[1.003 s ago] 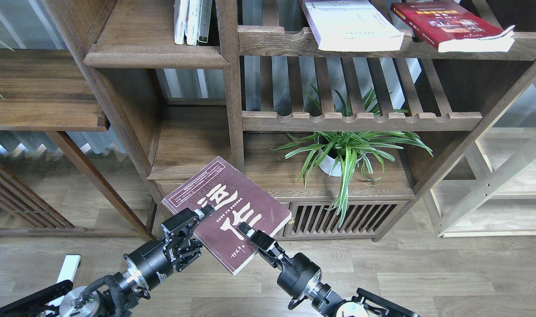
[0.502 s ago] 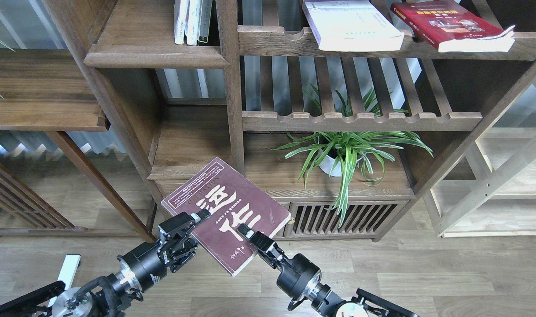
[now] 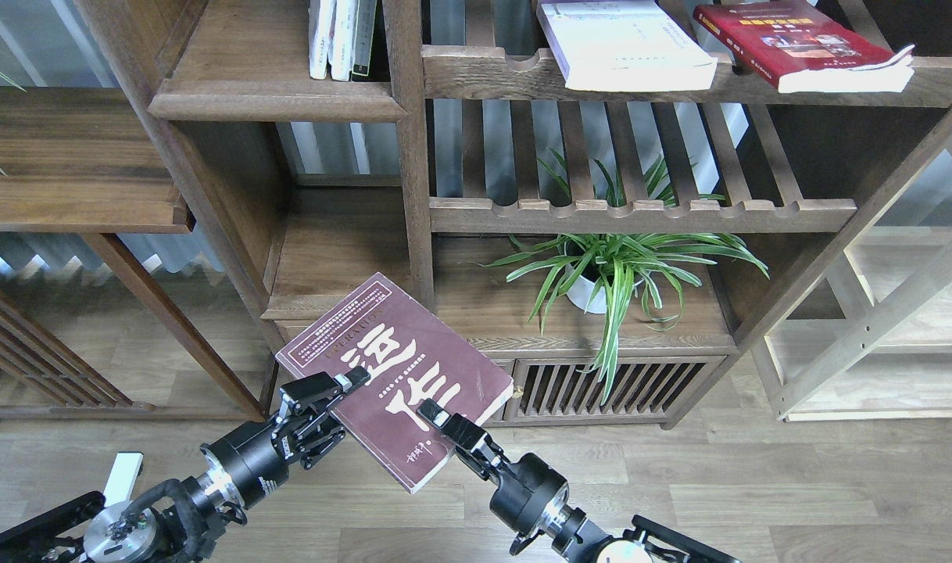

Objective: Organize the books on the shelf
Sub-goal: 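Bring the left gripper to the book's edge and grasp it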

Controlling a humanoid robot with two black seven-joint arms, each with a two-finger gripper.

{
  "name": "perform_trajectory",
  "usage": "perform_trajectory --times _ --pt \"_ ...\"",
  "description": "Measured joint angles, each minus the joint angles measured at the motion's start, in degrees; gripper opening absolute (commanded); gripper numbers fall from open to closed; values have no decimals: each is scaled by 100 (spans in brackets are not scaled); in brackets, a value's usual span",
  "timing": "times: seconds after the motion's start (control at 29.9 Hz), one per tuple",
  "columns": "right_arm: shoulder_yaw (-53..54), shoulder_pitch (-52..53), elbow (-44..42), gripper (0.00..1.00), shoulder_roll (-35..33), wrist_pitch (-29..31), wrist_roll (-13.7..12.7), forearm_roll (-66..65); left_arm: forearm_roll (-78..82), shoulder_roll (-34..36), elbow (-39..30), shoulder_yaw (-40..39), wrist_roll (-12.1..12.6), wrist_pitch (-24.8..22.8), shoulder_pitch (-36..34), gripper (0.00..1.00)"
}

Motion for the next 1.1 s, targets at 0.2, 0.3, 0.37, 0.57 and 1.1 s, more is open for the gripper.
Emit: perform_trajectory --times 0.2,0.3,0.37,0.57,1.1 --pt "-3 1 -1 3 0 -1 -3 -5 6 8 32 -5 89 0 7 18" --pt "-5 1 -1 3 0 -4 -4 -6 12 9 58 -5 99 0 12 10" --pt "-6 2 -1 3 0 -4 -7 -8 13 9 69 -4 99 0 37 4" --pt "-7 2 -1 3 1 -5 -8 -18 87 21 76 -6 94 0 113 1" --pt "15 -2 -1 30 3 -2 5 -39 282 159 46 32 79 -1 177 0"
